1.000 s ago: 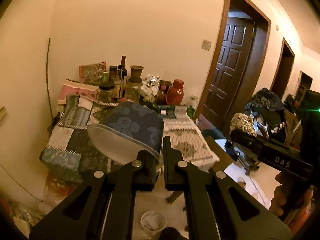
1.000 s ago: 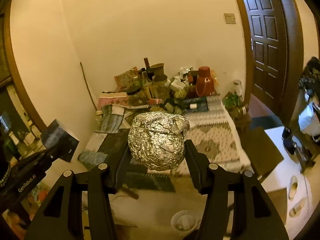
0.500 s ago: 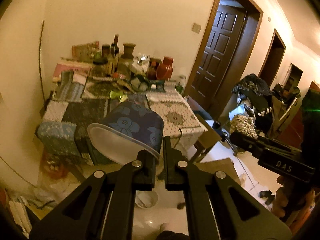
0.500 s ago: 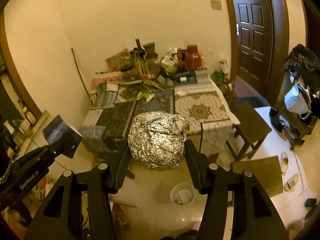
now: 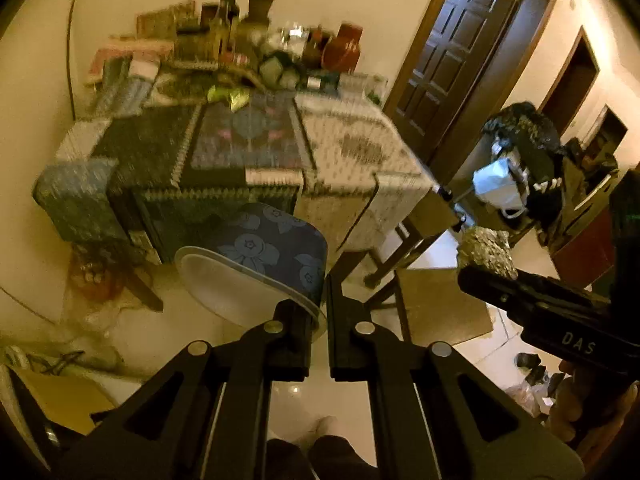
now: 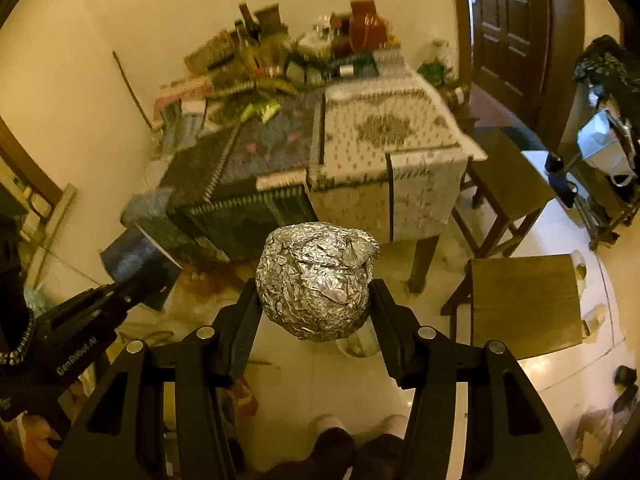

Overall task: Collect trash
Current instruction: 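Carry the foil ball and tub with both tools down toward the floor bin, then open the left tool over the bin while the right tool releases the foil ball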

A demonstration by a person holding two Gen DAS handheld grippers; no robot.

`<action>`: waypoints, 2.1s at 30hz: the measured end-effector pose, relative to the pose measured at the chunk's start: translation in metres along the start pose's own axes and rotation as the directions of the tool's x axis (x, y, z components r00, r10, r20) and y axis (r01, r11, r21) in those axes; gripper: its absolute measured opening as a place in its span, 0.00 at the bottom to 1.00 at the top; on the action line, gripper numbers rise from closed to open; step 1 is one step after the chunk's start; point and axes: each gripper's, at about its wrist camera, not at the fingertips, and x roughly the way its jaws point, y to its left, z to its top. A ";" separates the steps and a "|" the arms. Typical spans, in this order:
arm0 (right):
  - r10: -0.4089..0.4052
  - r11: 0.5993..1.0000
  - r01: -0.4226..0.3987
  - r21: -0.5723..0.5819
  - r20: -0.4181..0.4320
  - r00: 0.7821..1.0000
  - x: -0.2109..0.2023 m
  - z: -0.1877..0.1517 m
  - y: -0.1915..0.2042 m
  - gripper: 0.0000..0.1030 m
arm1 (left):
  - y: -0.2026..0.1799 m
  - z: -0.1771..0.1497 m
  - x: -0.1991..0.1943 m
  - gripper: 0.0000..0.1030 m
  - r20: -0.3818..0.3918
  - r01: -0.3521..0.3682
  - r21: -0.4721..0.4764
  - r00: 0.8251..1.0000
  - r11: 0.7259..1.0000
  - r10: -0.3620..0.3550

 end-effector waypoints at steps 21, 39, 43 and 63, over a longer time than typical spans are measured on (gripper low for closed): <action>0.054 0.988 -0.079 -0.134 -0.181 0.982 0.230 -0.067 -0.055 0.66 | 0.078 -0.108 0.227 0.05 -0.181 -0.127 -0.167 0.979 0.978 0.097; -0.047 0.998 0.039 -0.041 -0.234 0.971 0.261 -0.073 -0.112 0.76 | 0.054 -0.132 0.333 0.05 -0.313 -0.027 -0.161 0.949 0.987 -0.025; -0.057 0.998 0.050 -0.034 -0.224 0.973 0.258 -0.070 -0.118 0.76 | 0.049 -0.132 0.354 0.45 -0.380 -0.064 -0.141 0.925 0.988 0.006; -0.034 0.997 0.026 -0.067 -0.126 0.991 0.142 -0.013 -0.066 0.76 | 0.035 -0.057 0.196 0.48 -0.238 -0.119 -0.118 0.967 0.986 0.088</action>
